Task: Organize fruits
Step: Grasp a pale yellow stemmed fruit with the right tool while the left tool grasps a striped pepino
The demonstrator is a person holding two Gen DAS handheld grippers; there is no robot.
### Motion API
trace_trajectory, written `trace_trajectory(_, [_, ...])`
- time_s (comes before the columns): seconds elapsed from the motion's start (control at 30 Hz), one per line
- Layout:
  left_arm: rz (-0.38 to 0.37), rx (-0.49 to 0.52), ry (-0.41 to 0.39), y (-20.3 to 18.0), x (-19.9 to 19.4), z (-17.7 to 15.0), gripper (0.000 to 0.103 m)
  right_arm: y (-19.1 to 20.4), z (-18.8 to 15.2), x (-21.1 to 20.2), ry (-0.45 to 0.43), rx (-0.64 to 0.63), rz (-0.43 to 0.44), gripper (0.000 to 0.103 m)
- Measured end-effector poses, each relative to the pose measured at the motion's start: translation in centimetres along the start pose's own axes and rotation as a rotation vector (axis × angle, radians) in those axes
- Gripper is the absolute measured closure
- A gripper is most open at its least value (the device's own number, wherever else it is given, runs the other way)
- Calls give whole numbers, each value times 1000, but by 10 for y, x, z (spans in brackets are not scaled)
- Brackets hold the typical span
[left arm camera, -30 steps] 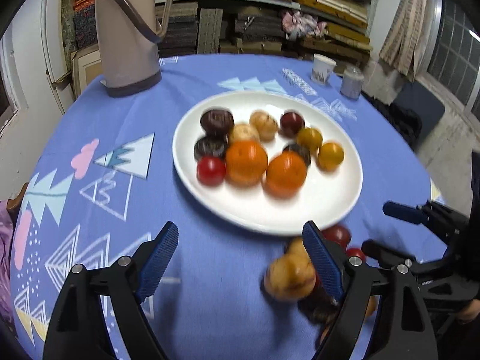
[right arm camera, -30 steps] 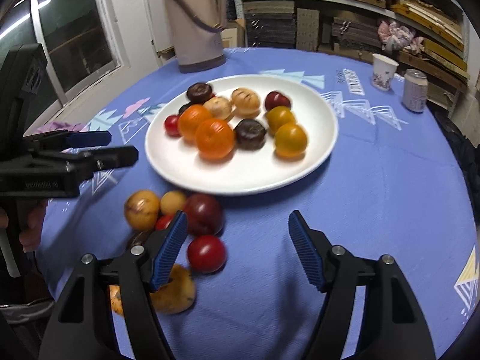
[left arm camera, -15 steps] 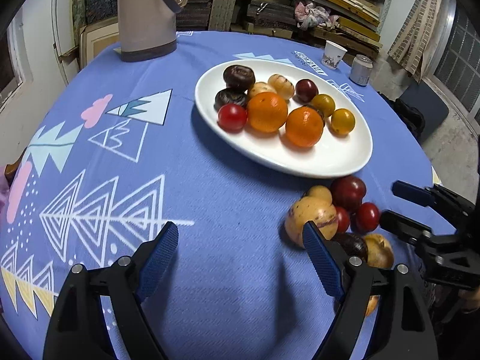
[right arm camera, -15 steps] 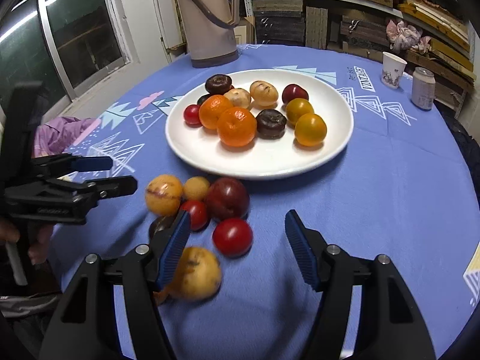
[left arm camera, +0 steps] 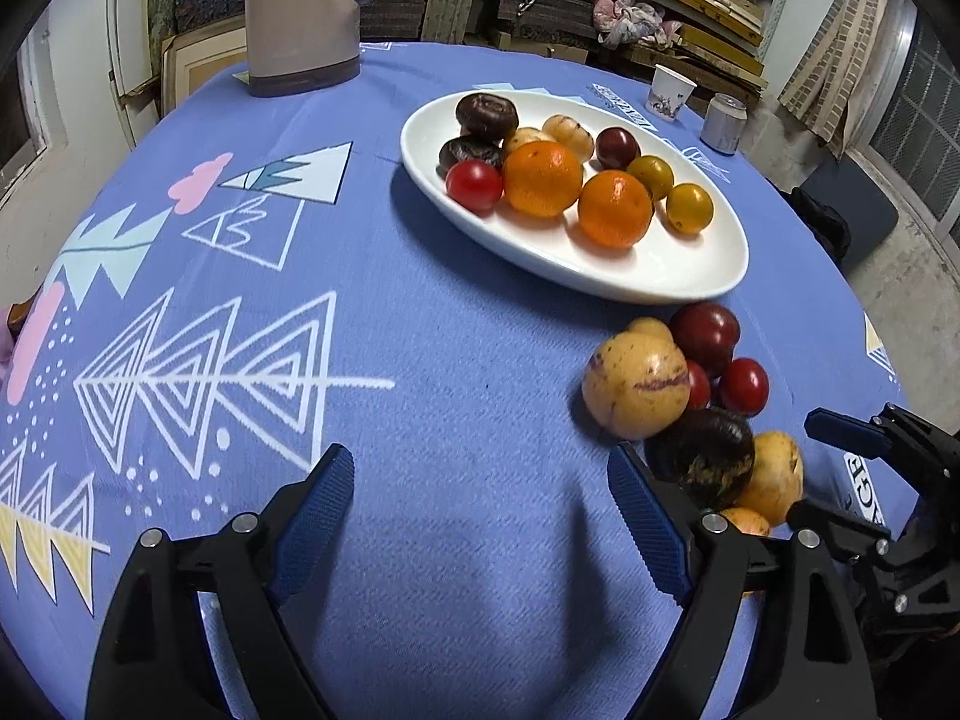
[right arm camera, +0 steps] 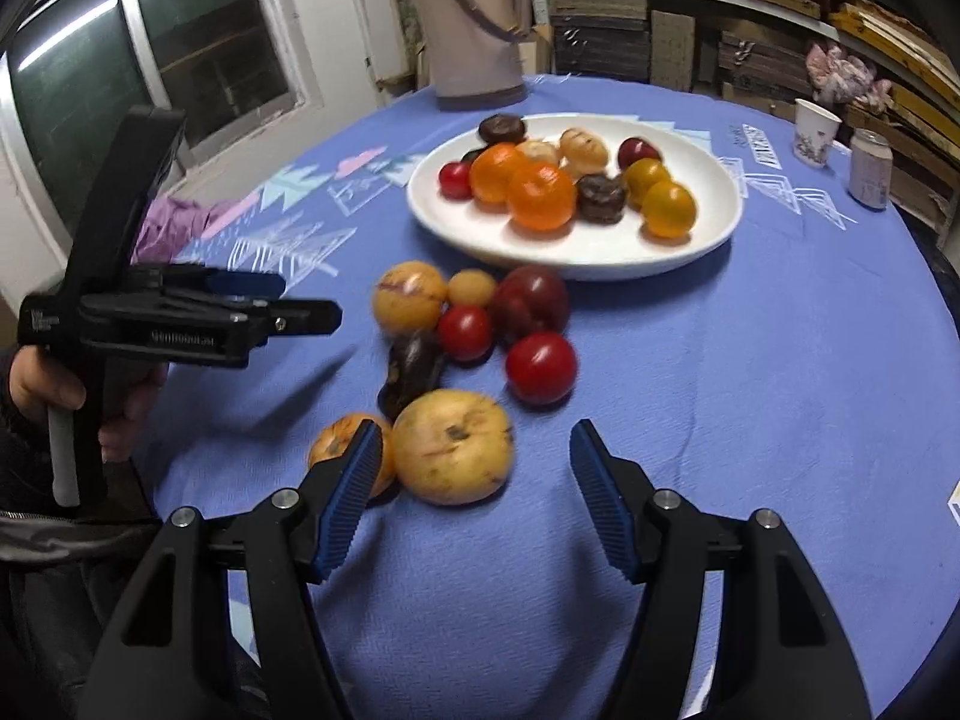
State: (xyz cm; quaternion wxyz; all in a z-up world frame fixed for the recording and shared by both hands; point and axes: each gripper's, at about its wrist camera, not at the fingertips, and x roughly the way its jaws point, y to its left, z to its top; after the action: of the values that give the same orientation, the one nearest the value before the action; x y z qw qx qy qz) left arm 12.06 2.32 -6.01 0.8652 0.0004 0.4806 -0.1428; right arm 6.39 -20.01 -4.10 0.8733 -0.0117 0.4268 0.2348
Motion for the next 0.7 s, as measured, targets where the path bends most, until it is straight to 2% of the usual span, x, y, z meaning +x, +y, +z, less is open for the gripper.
trace_trajectory(0.2, [2, 3, 7, 0, 0, -5, 15, -4, 0, 13, -13, 31, 6, 39])
trace_trajectory(0.3, [1, 9, 4, -1, -1, -6, 14, -3, -3, 28, 34, 35, 16, 40])
trace_trajectory(0.33, [0, 10, 4, -2, -1, -6, 13, -2, -3, 28, 13, 24, 9, 41])
trace_trajectory(0.4, [-4, 14, 3, -4, -2, -6, 12, 0, -3, 28, 9, 16, 11, 58])
trace_trajectory(0.43, [-8, 16, 3, -5, -2, -5, 12, -3, -3, 27, 7, 34, 39, 58])
trace_trajectory(0.53, [-31, 28, -16, -12, -6, -1, 12, -7, -4, 26, 4, 40, 29, 58])
trace_trajectory(0.7, [-60, 0, -34, -19, -6, 12, 12, -16, -9, 24, -19, 77, 68, 58])
